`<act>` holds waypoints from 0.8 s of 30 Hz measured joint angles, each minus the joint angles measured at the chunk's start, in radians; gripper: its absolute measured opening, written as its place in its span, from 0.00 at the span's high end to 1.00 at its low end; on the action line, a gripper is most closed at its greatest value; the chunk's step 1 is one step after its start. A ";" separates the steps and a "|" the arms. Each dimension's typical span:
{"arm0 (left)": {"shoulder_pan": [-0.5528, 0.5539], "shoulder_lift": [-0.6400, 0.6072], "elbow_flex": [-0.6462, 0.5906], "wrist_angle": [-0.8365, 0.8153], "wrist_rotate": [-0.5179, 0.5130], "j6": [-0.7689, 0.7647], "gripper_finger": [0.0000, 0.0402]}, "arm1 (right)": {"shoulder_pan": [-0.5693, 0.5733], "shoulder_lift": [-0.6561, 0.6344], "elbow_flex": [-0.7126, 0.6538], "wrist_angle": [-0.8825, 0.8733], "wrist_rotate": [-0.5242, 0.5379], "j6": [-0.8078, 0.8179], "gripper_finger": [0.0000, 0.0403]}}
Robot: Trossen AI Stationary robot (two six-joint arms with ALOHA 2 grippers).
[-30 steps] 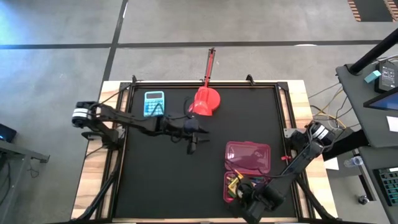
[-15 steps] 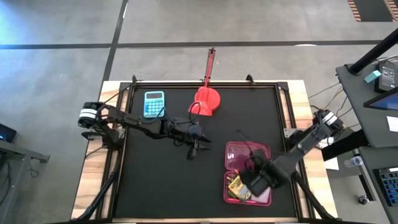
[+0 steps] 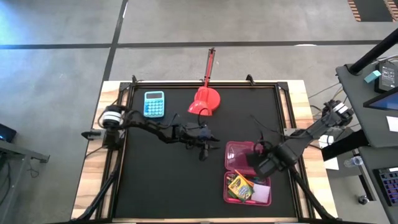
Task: Pack school essentials
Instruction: Close the pink supply box
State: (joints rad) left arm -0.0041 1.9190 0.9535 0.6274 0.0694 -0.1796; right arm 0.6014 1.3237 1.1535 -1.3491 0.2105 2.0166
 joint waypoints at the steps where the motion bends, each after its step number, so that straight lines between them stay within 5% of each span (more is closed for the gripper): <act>1: 0.000 0.017 0.014 0.000 0.000 0.000 0.61 | -0.001 -0.011 -0.014 0.034 0.000 0.006 0.44; 9: 0.002 0.169 0.148 -0.006 0.007 0.001 0.61 | 0.001 0.002 -0.067 0.396 -0.041 -0.145 0.45; 16: 0.031 0.188 0.165 -0.018 0.001 0.031 0.61 | 0.003 0.100 -0.013 0.420 -0.239 -0.252 0.45; 24: 0.036 0.202 0.163 -0.010 -0.001 0.113 0.61 | 0.011 0.234 0.005 0.487 -0.347 -0.303 0.45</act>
State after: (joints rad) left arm 0.0315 2.1206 1.1162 0.6178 0.0685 -0.0667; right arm 0.6120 1.5572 1.1587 -0.8625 -0.1366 1.7140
